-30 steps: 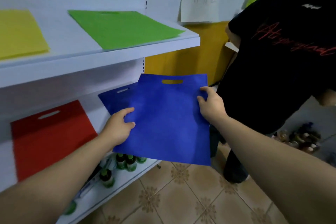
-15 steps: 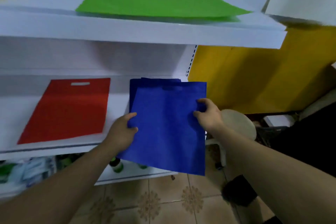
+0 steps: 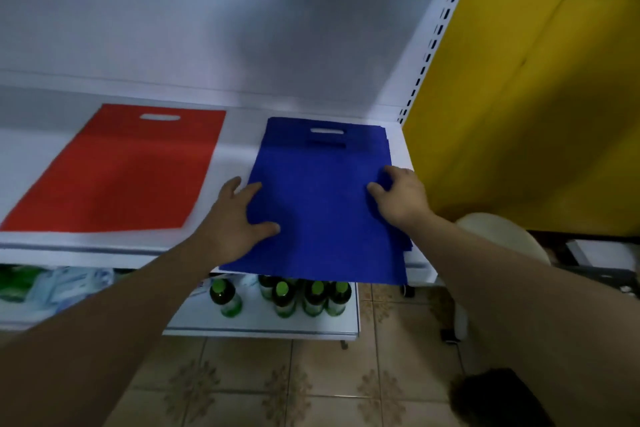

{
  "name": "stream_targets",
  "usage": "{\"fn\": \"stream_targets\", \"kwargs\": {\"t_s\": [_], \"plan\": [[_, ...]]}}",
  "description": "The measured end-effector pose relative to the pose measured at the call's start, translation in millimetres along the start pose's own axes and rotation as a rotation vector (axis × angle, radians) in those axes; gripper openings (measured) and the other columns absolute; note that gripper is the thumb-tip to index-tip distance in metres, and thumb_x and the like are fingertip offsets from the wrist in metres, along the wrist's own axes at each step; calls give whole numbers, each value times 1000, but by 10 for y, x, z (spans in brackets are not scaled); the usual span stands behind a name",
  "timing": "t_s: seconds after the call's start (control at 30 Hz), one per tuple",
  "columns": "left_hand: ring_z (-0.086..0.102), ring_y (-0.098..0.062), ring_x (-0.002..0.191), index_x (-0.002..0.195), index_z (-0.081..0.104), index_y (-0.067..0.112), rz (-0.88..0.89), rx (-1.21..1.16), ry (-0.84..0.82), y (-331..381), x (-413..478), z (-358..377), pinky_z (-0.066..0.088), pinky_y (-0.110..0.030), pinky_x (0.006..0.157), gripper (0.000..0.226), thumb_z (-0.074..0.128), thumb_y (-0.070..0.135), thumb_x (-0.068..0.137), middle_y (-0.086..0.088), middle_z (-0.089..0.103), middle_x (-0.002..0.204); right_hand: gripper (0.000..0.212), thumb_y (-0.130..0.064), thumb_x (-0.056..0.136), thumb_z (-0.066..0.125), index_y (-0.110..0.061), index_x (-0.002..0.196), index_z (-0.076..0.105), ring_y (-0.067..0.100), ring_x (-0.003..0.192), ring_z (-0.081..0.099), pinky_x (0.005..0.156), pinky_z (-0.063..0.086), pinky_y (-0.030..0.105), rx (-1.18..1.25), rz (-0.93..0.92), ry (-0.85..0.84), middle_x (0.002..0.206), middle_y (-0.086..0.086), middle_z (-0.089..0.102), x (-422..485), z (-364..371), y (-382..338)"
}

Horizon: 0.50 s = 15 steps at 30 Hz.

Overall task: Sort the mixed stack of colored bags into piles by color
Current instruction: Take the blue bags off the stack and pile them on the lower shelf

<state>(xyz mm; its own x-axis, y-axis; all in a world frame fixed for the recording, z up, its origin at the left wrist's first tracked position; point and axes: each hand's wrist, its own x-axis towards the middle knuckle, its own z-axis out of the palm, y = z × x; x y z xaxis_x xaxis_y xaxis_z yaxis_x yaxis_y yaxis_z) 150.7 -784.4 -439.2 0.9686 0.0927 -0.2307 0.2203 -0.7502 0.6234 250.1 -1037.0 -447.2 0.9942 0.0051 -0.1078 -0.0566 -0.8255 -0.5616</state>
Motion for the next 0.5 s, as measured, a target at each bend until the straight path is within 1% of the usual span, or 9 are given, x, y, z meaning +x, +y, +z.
{"fn": "stream_targets", "kwargs": {"t_s": [0.07,0.1,0.13,0.17,0.2,0.27,0.33,0.43,0.5], "plan": [[4,-18,146,150,17,28,29,103,-98,-89,-24,54,13,-34,117,106,69,66,66,2,-6,159,68,-53,91,53,-19,146,33,30,135,32,108,32,40,-125,-3,-25,149,8,33,10,44,35],[0,-18,146,150,14,32,52,166,-147,-116,-49,81,11,-36,118,117,63,81,56,4,-9,158,70,-55,89,54,-21,146,32,31,136,30,108,32,40,-147,-2,-29,150,8,31,3,61,45],[-3,-18,146,150,12,35,81,232,-184,-131,-77,107,9,-38,119,128,52,93,44,5,-12,158,70,-54,89,56,-23,146,32,31,136,29,108,33,40,-153,-6,-25,150,8,30,-10,77,51],[-6,-19,146,150,10,38,108,295,-203,-148,-88,127,8,-40,119,136,39,101,33,5,-14,158,66,-51,89,58,-22,145,34,31,136,30,107,34,40,-156,-18,-13,150,9,30,-19,90,55],[-8,-20,146,149,9,39,129,345,-208,-167,-94,143,7,-41,119,141,28,105,26,5,-15,158,62,-47,91,58,-21,143,36,31,134,32,107,35,39,-159,-31,1,148,9,31,-24,101,55],[-10,-22,146,149,8,40,135,382,-201,-200,-86,159,4,-42,119,144,16,106,21,5,-14,158,54,-41,94,55,-19,140,40,30,131,36,106,36,37,-155,-39,32,145,10,34,-18,106,51],[-13,-23,145,149,5,41,137,409,-221,-191,-94,166,2,-42,118,144,13,105,20,7,-16,157,53,-44,94,54,-18,139,41,29,130,37,104,37,36,-140,-23,42,144,9,36,-13,95,53],[-18,-26,144,148,-3,42,181,523,-256,-163,-114,196,-4,-43,116,143,7,104,20,6,-21,156,62,-54,88,56,-23,139,42,28,131,36,105,36,37,-183,-22,6,144,6,37,-15,67,67],[-15,-25,145,149,-1,41,180,512,-228,-169,-99,213,-3,-42,117,140,4,104,23,6,-18,157,61,-54,88,56,-24,140,42,27,132,35,106,36,38,-209,-15,-4,144,6,36,5,55,71]]}}
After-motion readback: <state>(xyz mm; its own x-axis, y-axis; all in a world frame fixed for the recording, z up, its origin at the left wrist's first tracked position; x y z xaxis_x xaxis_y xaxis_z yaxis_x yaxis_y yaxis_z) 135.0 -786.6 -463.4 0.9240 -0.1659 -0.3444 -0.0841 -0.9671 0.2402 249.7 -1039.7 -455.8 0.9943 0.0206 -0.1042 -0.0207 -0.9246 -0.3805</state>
